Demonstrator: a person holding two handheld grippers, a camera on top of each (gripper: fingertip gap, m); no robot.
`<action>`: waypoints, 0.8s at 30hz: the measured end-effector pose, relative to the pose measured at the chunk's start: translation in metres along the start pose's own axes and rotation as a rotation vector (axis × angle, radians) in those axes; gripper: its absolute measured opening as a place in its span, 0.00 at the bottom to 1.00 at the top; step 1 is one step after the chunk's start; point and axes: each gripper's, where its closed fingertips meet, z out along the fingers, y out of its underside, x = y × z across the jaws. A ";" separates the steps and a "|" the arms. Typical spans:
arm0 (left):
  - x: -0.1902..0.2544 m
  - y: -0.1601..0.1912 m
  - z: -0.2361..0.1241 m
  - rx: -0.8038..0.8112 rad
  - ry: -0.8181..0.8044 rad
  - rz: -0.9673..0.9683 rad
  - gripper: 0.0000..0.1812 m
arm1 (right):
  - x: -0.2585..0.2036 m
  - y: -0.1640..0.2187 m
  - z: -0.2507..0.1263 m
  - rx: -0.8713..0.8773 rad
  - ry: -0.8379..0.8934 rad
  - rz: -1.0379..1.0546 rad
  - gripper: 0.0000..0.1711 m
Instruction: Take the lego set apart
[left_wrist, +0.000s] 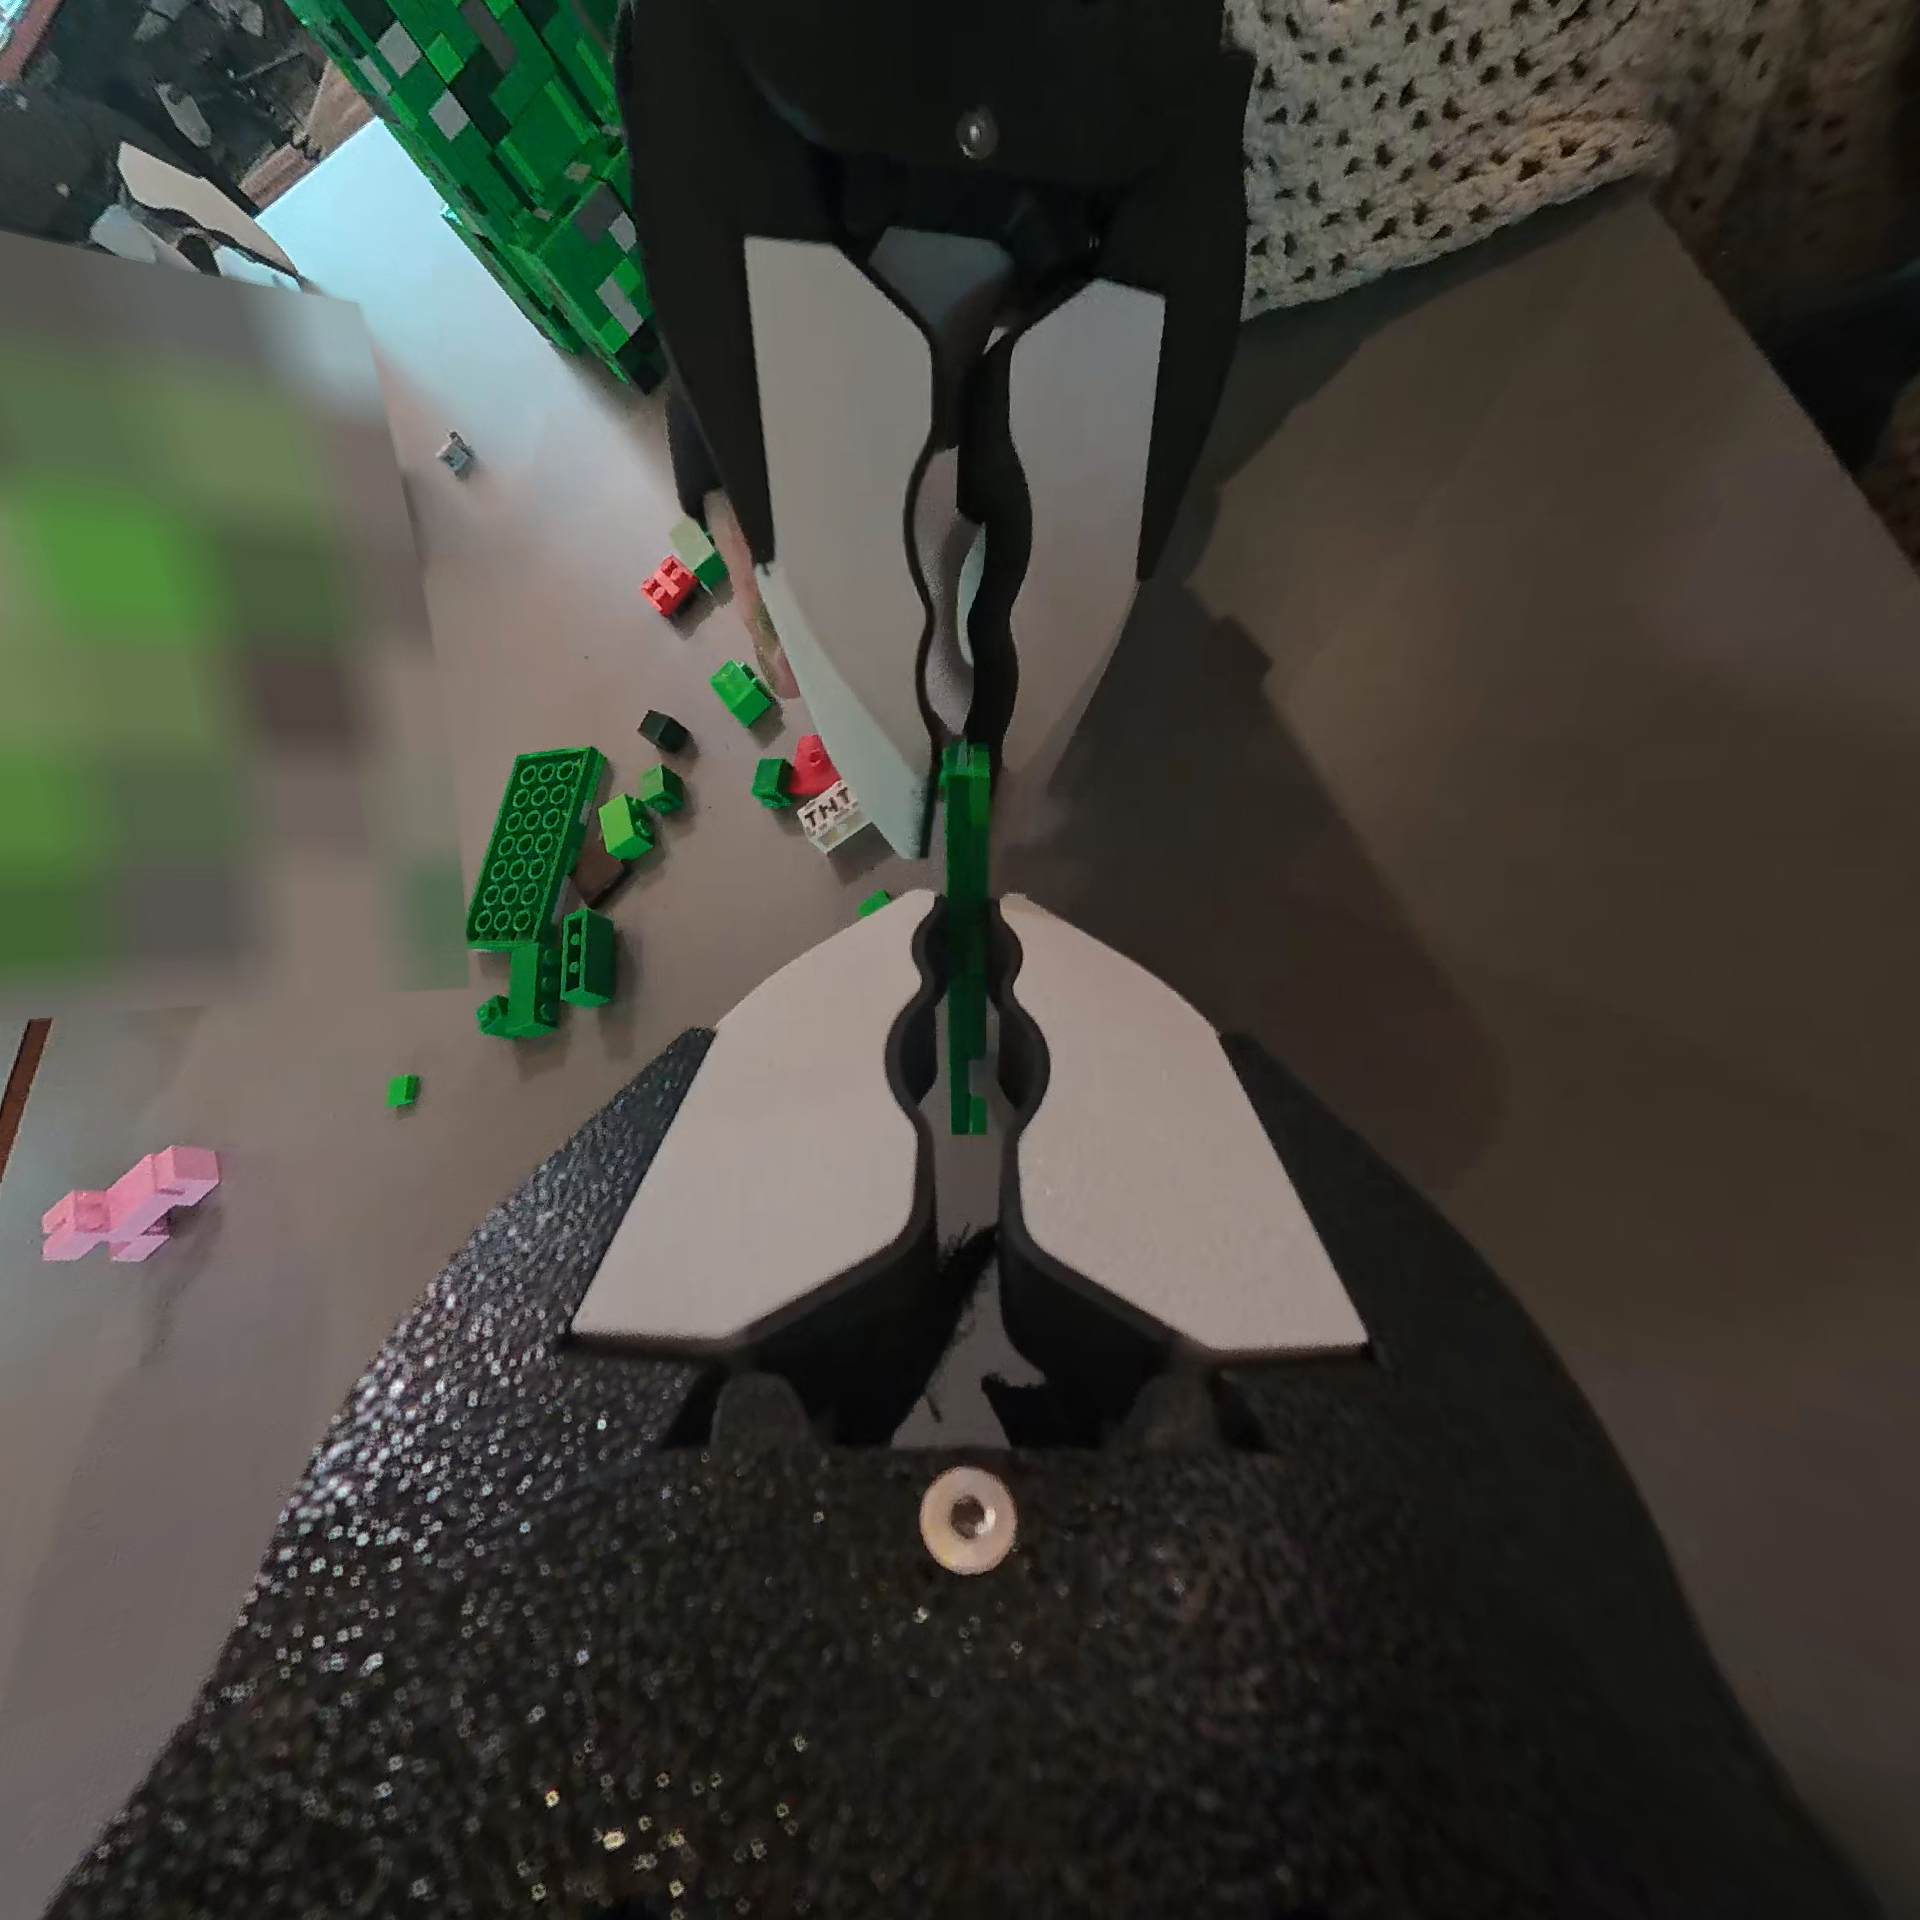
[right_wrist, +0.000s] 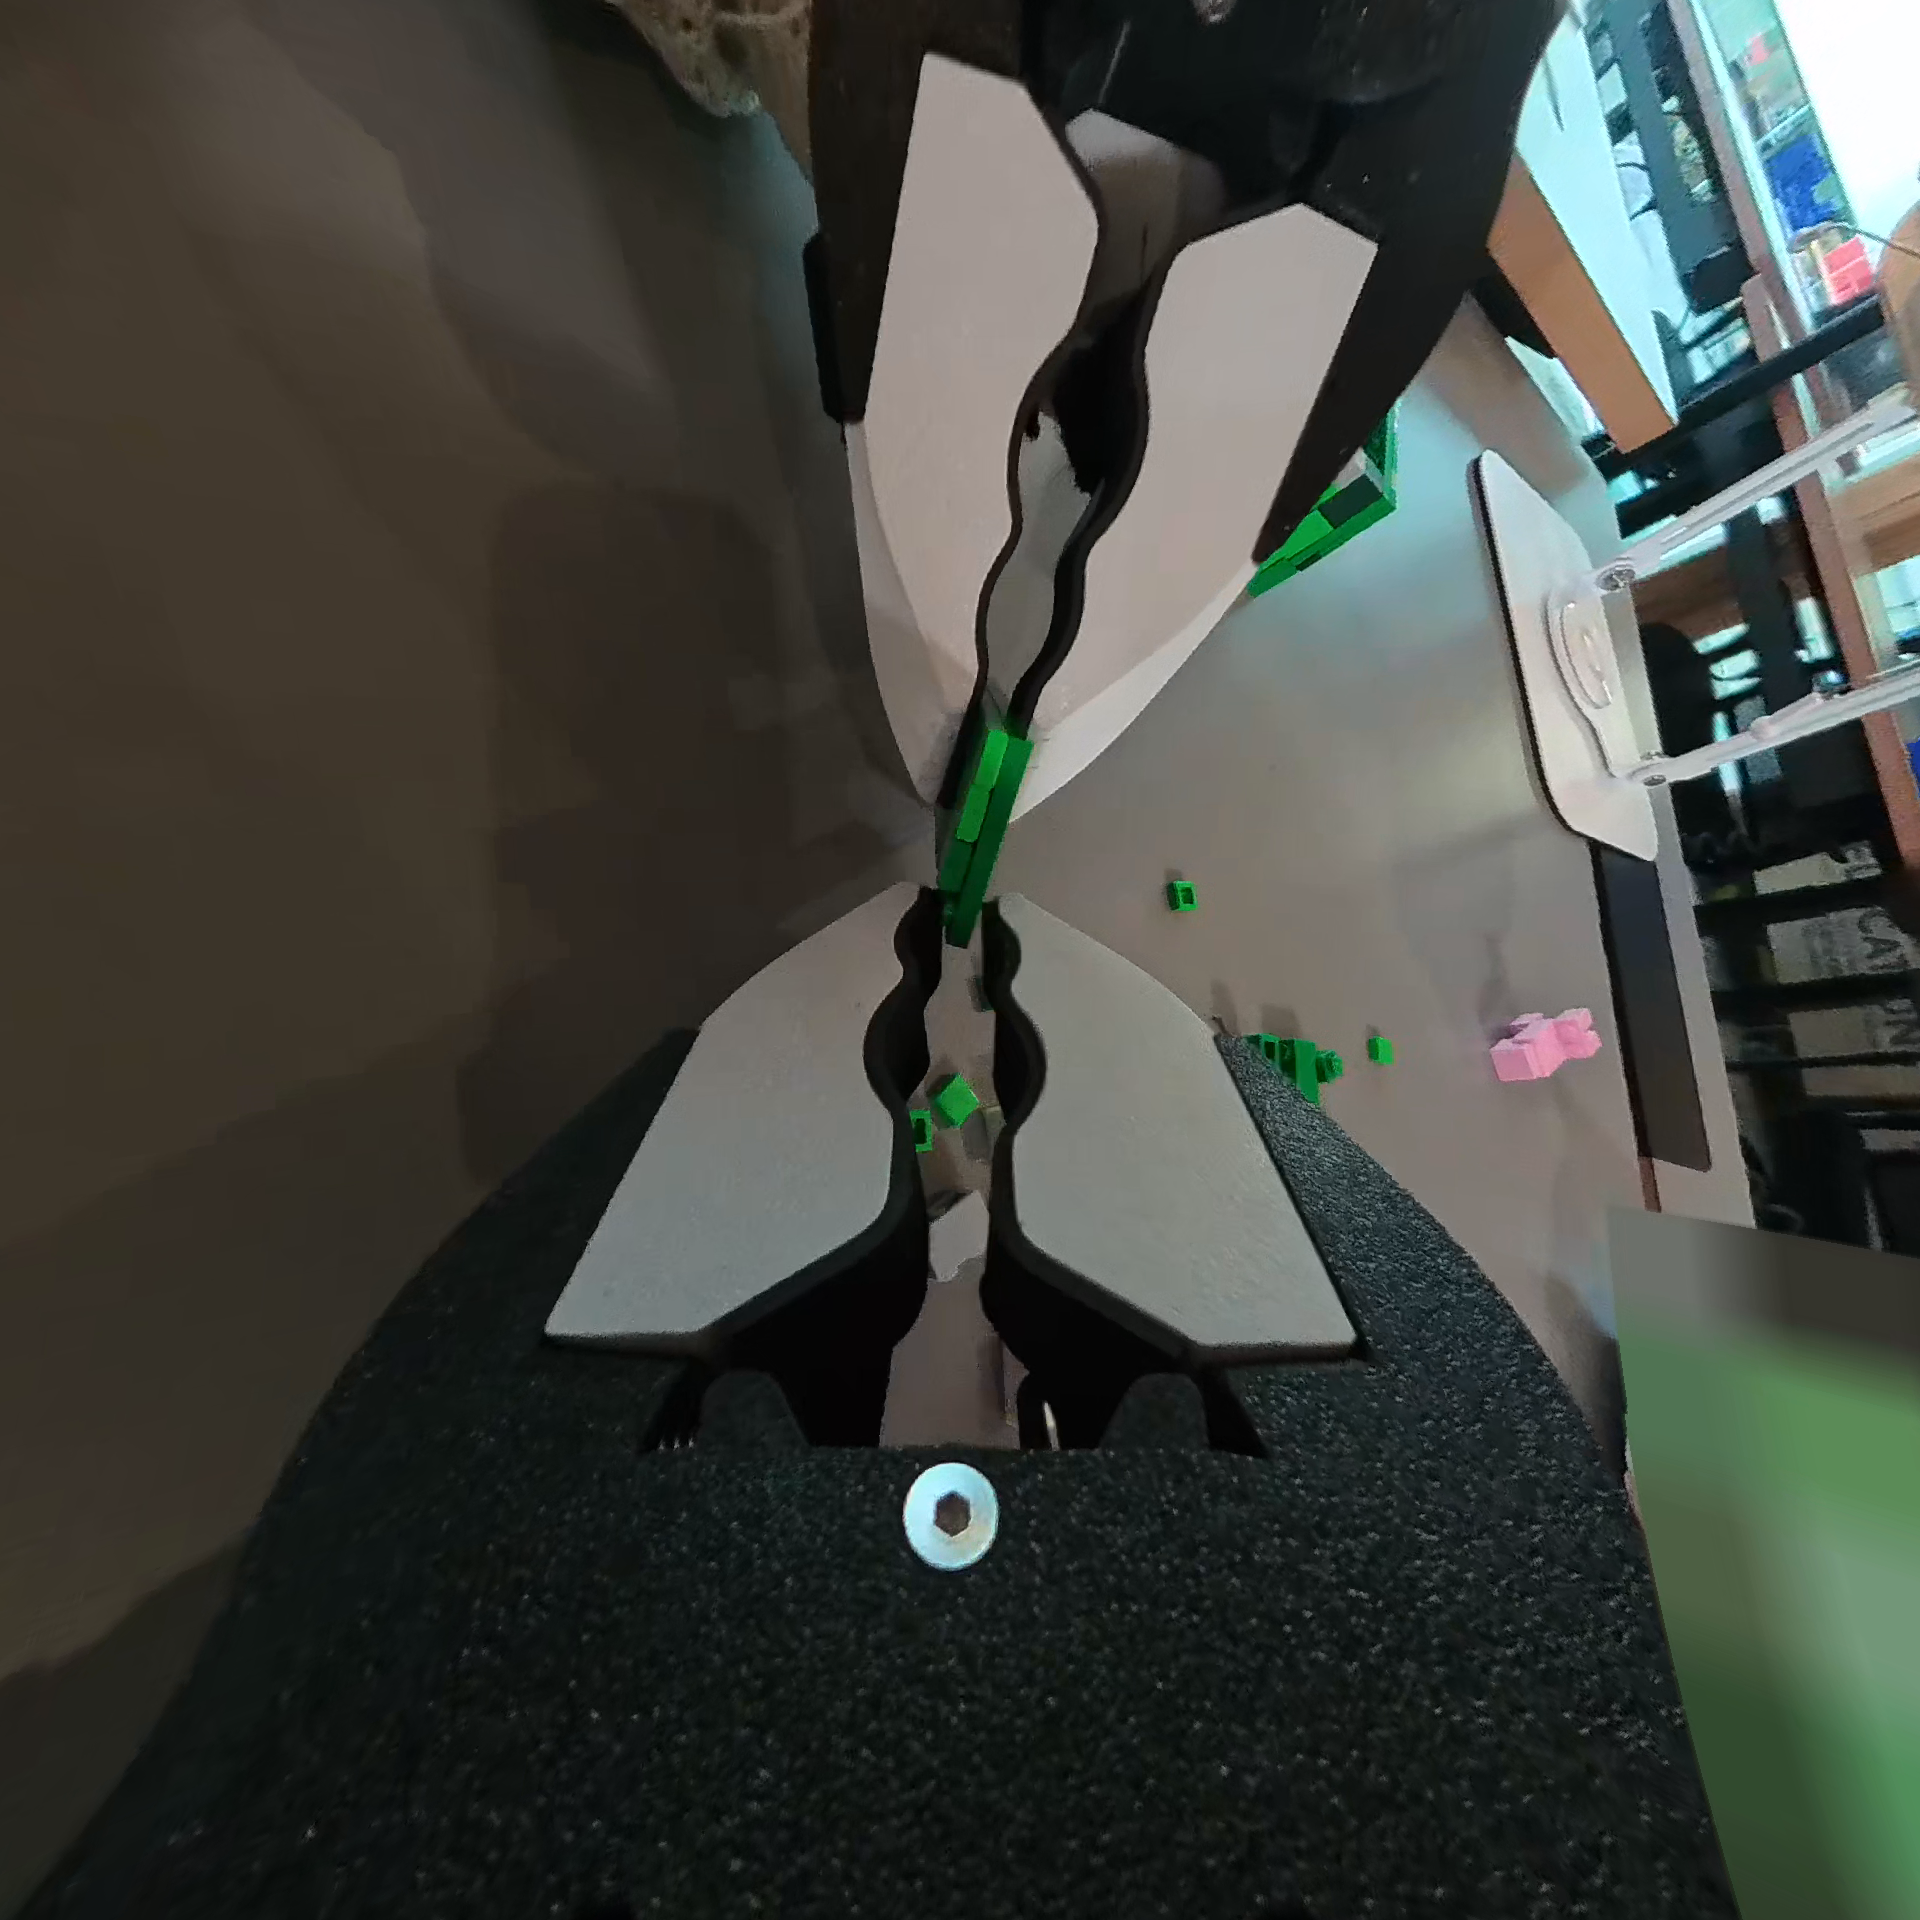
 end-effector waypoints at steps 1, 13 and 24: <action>0.000 0.000 0.000 -0.001 -0.001 0.000 0.03 | 0.000 -0.001 -0.001 0.006 -0.001 0.001 0.03; -0.001 -0.002 -0.001 0.025 -0.002 -0.009 0.03 | -0.002 -0.004 0.000 0.013 -0.033 0.053 0.03; -0.075 -0.016 -0.024 0.197 -0.575 -0.197 0.27 | 0.058 0.002 -0.002 -0.027 0.327 0.296 0.02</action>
